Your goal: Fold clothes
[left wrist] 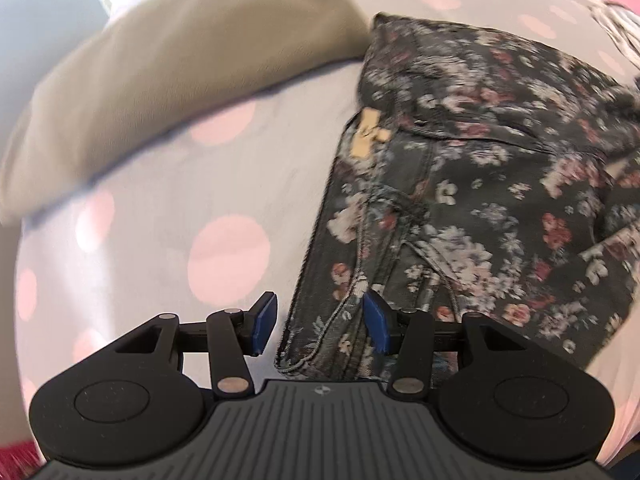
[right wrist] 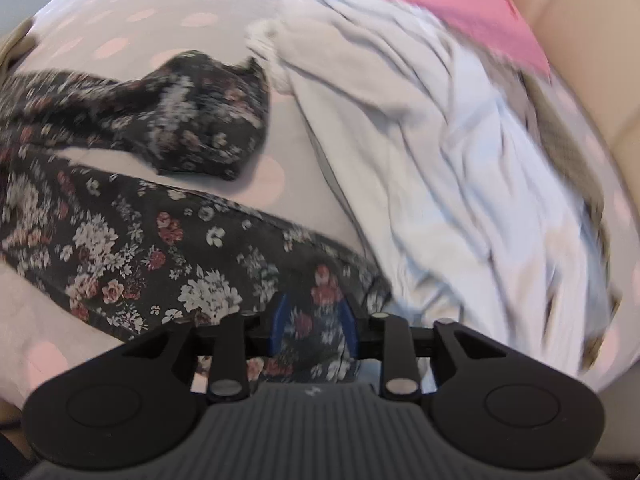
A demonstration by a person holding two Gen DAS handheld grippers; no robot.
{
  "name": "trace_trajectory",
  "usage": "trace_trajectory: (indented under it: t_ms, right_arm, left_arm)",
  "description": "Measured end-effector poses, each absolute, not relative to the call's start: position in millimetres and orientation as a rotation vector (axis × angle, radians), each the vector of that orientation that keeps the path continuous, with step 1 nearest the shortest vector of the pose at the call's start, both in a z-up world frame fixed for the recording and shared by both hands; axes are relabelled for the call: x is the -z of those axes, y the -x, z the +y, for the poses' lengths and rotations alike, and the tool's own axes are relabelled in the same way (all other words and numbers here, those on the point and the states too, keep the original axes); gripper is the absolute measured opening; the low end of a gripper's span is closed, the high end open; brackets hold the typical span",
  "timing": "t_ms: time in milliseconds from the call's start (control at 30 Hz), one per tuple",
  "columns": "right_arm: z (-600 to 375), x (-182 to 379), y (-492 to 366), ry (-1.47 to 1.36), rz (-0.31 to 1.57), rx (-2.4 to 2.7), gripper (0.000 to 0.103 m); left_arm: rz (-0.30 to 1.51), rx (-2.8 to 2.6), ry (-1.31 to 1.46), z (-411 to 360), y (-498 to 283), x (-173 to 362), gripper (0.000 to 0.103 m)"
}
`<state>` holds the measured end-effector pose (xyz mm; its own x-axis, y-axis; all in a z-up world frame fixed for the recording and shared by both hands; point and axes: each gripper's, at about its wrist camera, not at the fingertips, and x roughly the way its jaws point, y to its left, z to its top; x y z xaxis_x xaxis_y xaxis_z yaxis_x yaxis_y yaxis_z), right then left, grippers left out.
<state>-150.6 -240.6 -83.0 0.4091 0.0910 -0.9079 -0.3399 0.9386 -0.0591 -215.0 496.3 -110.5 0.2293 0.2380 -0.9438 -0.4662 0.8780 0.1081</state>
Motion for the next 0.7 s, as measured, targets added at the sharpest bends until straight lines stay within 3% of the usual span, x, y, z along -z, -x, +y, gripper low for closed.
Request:
trace_trajectory:
  t_ms: [267, 433, 467, 500, 533, 633, 700]
  right_arm:
    - [-278.8, 126.4, 138.2, 0.018, 1.277, -0.145, 0.039]
    - [-279.6, 152.4, 137.9, 0.026, 1.311, -0.125, 0.040]
    - [-278.8, 151.5, 138.0, 0.032, 1.306, -0.127, 0.038]
    - [-276.1, 147.7, 139.4, 0.054, 1.295, -0.131, 0.024]
    - [-273.4, 143.9, 140.7, 0.077, 1.283, -0.134, 0.020]
    - [-265.4, 125.7, 145.8, 0.141, 1.238, -0.160, 0.018]
    - [-265.6, 106.4, 148.7, 0.148, 1.205, -0.174, 0.018]
  left_arm:
    - [1.278, -0.473, 0.274, 499.4, 217.5, 121.9, 0.046]
    - [1.276, -0.480, 0.319, 502.8, 218.9, 124.1, 0.050]
    - [1.275, -0.482, 0.328, 503.5, 219.1, 124.6, 0.051]
    - [1.275, -0.483, 0.337, 504.1, 219.4, 125.0, 0.051]
    - [1.274, -0.485, 0.346, 504.8, 219.7, 125.5, 0.052]
    - [1.280, -0.490, 0.352, 504.5, 218.1, 125.6, 0.052]
    - [1.291, -0.490, 0.316, 500.8, 213.1, 123.8, 0.043]
